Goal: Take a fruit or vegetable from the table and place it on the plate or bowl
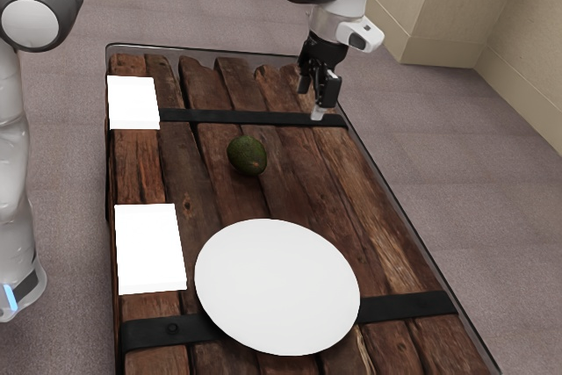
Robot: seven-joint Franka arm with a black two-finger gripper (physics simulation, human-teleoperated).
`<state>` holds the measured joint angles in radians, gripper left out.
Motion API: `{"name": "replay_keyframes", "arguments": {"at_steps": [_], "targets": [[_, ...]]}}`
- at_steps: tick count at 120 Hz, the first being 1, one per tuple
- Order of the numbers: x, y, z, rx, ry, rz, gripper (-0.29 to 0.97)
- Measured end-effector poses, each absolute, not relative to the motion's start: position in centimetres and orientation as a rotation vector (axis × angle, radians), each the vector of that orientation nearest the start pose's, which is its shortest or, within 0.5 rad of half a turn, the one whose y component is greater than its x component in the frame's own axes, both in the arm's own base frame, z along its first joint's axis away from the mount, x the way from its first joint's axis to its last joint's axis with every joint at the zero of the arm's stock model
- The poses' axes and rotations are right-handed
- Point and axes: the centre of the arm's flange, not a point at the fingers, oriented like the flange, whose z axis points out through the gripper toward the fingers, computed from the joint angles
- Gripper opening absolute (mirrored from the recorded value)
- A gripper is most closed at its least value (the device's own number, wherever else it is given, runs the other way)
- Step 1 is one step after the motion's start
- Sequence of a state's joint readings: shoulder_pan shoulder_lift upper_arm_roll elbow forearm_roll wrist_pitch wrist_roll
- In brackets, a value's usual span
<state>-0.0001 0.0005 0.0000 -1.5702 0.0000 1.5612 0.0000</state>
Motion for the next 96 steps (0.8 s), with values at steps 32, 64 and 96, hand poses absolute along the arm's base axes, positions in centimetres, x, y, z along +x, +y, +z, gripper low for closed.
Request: {"name": "replay_keyframes", "arguments": {"at_steps": [32, 64, 96], "targets": [[60.5, 7.1, 68.8, -3.132, -0.156, -0.124, 0.68], [53.1, 10.3, 64.4, -3.188, 0.04, 0.119, 0.68], [51.1, 19.0, 55.8, -3.184, 0.186, 0.102, 0.68]]}}
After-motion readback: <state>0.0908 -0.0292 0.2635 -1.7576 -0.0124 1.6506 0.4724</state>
